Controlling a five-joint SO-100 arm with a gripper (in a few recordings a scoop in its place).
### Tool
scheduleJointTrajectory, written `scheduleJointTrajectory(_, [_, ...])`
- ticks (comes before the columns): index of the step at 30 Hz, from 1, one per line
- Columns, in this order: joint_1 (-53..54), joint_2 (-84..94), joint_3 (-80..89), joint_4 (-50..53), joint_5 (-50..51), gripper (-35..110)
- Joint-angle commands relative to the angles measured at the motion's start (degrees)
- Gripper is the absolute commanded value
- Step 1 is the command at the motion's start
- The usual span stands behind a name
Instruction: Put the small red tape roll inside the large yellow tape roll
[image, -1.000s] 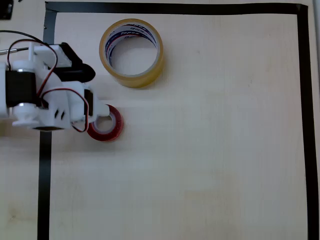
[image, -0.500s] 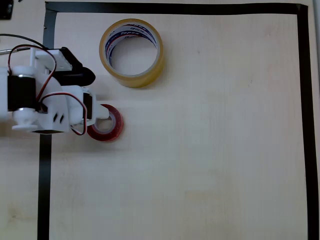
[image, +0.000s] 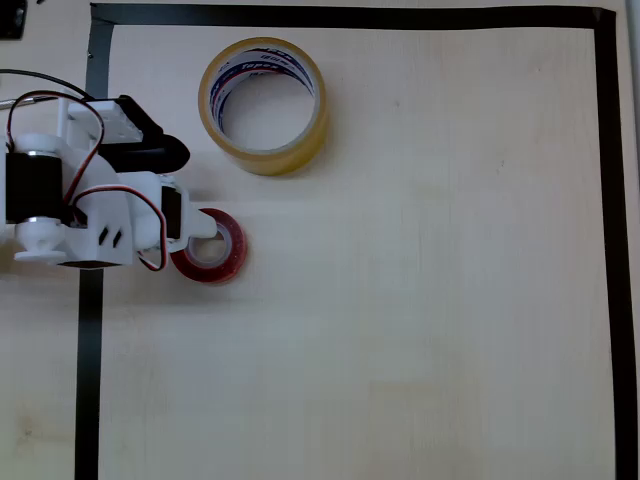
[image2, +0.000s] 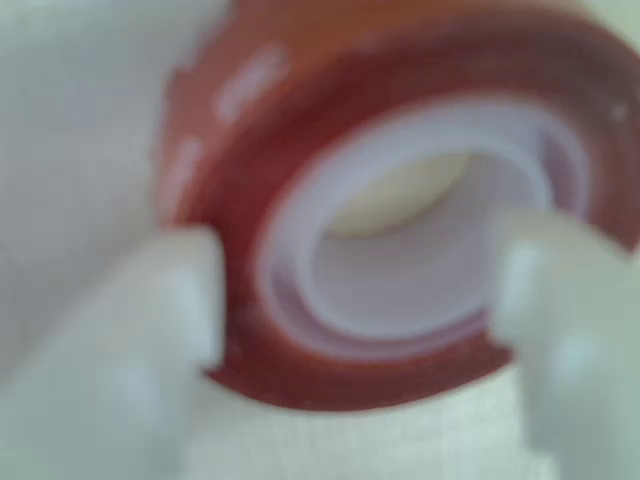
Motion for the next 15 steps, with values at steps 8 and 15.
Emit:
scheduleJointTrajectory(8, [-0.7,-3.25,0.62,2.46,0.7,14])
scheduleJointTrajectory(15, [-1.41,-2.81,1.05,7.29,0.7,13])
